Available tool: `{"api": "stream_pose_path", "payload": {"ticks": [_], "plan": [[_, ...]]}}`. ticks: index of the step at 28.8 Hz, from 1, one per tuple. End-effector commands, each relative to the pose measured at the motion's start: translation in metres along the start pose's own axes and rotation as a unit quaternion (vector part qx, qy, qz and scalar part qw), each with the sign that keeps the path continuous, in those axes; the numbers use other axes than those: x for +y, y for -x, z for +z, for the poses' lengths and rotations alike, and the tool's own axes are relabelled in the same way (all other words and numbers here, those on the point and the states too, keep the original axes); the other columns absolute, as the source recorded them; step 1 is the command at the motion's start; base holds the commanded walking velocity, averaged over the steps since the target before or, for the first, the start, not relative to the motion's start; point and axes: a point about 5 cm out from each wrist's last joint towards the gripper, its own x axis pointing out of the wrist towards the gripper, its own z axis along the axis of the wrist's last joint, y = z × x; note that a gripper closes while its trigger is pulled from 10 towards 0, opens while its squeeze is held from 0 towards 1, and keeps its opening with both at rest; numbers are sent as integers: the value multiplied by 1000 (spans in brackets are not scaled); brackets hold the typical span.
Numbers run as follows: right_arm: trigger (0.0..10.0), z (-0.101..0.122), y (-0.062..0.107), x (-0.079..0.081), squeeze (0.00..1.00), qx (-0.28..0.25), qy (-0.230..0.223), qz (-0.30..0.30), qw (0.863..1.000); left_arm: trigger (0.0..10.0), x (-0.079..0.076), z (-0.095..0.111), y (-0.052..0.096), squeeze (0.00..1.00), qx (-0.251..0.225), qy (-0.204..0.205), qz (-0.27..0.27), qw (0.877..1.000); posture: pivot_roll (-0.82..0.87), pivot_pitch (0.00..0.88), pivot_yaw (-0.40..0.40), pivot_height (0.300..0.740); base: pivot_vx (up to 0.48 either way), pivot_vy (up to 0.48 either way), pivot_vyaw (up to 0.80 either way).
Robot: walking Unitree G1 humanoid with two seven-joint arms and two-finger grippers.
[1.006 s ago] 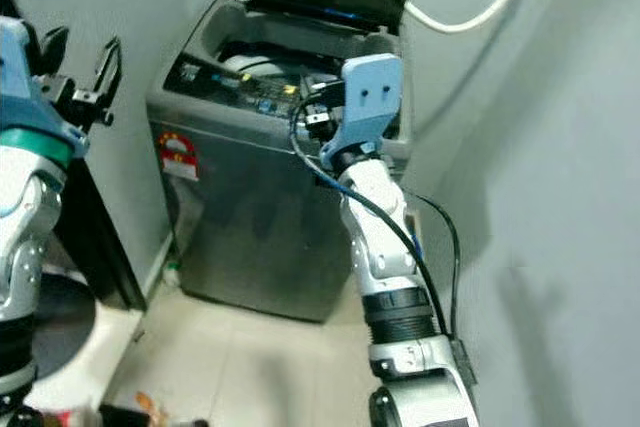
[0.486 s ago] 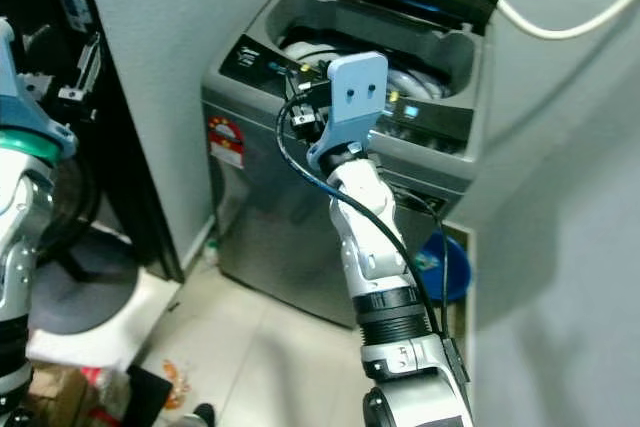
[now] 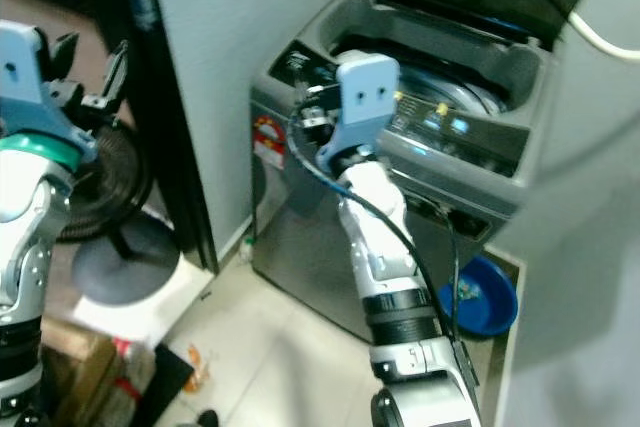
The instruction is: Clothes washing
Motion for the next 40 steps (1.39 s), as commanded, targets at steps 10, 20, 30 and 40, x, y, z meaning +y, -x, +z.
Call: {"api": "stream_pose_path", "payload": {"ticks": [10, 20, 30, 40], "plan": [[10000, -3, 2, 4, 0, 7, -5, 6, 1000, 10000, -3, -3, 1, 0, 7, -1, -4, 1000, 84, 11, -44, 740, 0, 0, 786], [10000, -3, 2, 4, 0, 7, -6, 8, 1000, 10000, -3, -4, 0, 0, 8, 0, -5, 1000, 83, 13, -43, 740, 0, 0, 787], [10000, -3, 2, 6, 0, 6, -9, 10, 1000, 10000, -4, -5, 1, 0, 13, 2, -4, 1000, 84, 14, -43, 740, 0, 0, 788], [10000, -3, 2, 6, 0, 6, -11, 10, 1000, 10000, -4, -6, 0, 0, 16, 3, -5, 1000, 85, 15, -42, 740, 0, 0, 784]]}}
